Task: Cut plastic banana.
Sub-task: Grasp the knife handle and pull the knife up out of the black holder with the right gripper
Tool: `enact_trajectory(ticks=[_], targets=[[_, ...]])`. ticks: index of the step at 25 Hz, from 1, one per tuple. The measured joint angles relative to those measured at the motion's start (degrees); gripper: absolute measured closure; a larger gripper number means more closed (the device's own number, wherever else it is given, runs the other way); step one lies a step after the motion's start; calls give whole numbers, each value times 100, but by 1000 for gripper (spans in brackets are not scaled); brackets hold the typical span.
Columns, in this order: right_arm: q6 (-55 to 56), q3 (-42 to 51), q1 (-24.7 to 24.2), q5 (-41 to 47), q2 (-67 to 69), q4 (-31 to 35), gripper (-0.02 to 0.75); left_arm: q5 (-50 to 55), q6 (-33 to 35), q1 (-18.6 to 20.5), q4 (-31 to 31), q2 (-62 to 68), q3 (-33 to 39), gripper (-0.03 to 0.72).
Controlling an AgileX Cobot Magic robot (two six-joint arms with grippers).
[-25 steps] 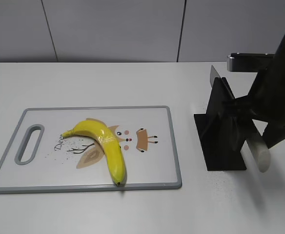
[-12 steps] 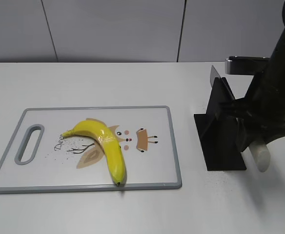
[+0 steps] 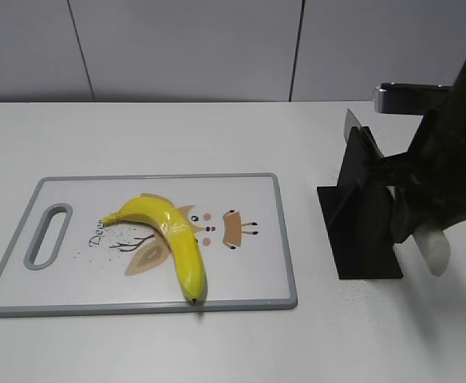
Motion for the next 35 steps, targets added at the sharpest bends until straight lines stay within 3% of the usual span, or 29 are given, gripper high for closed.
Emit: enact_trajectory(ticks=[9, 20, 30, 35], targets=[[39, -258, 0, 74, -599, -105, 576, 0, 0, 0, 0, 0, 0, 150], [-35, -1208, 0, 489, -659, -304, 576, 0, 0, 0, 5, 0, 0, 150], [-2265, -1677, 0, 684, -314, -334, 576, -5, 0, 0, 21, 46, 0, 150], [-3446, -2141, 0, 729, 212, -334, 576, -472, 43, 0, 13, 830, -210, 134]])
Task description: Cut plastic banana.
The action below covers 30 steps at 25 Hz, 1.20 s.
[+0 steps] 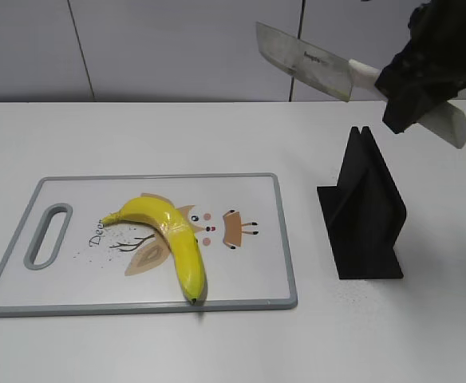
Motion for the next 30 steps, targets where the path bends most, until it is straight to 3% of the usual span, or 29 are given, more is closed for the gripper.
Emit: enact_trajectory(ticks=[4, 10, 23, 30], targets=[[-1338, -348, 0, -59, 332, 171, 576, -744, 535, 0, -290, 1058, -244, 101], [-3176, -526, 27, -155, 643, 839, 576, -1379, 2054, -164, -1098, 2899, -861, 95], [-5349, -932, 373, 181, 1299, 1144, 576, 199, 4328, -1614, -1235, 6459, -3814, 96], [-5918, -1282, 448, 239, 1626, 1521, 577, 461, 5260, -2143, -1274, 7443, -4276, 96]])
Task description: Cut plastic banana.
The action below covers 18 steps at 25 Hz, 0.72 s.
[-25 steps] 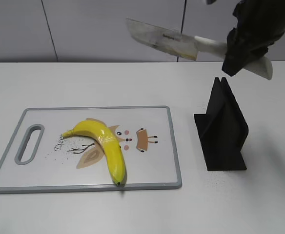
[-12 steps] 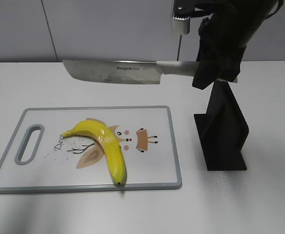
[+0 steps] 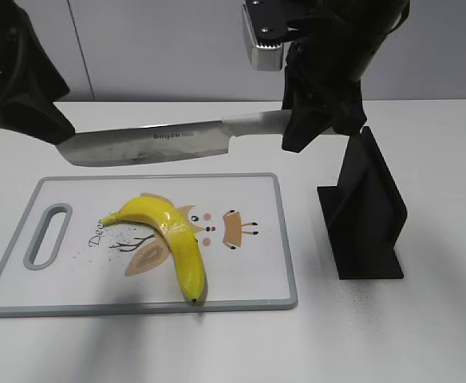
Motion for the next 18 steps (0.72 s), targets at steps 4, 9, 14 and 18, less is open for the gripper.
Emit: enact_trajectory(ticks=[4, 9, 14, 18], targets=[[-49, -24, 0, 0, 5, 45, 577, -157, 106, -9, 12, 390, 0, 97], [-80, -26, 0, -80, 5, 50, 577, -443, 148, -9, 17, 685, -5, 233], [-86, -30, 0, -263, 41, 56, 577, -487, 160, -9, 17, 904, -5, 601], [1, -42, 0, -259, 270, 73, 577, -493, 192, -9, 48, 1051, -5, 669]])
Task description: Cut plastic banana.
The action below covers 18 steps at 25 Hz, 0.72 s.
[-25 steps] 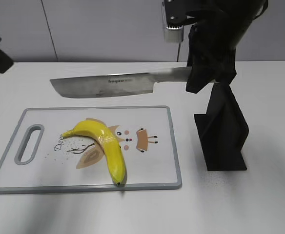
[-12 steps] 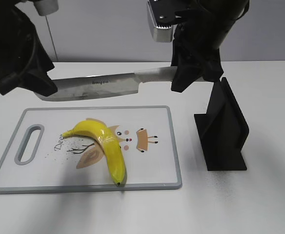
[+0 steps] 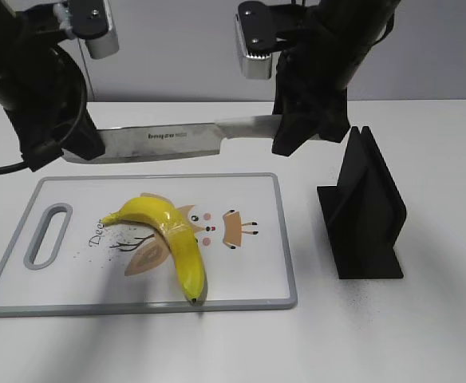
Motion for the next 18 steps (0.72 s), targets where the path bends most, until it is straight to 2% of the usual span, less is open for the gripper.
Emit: enact_trajectory(ticks=[3, 11, 18], targets=[[238, 0, 0, -7, 302, 51, 574, -188, 19, 0, 53, 127, 156, 670], [277, 30, 16, -303, 1308, -122, 564, -1635, 89, 0, -202, 880, 1192, 670], [264, -100, 34, -393, 1839, -218, 556, -1850, 168, 0, -238, 1454, 1199, 668]])
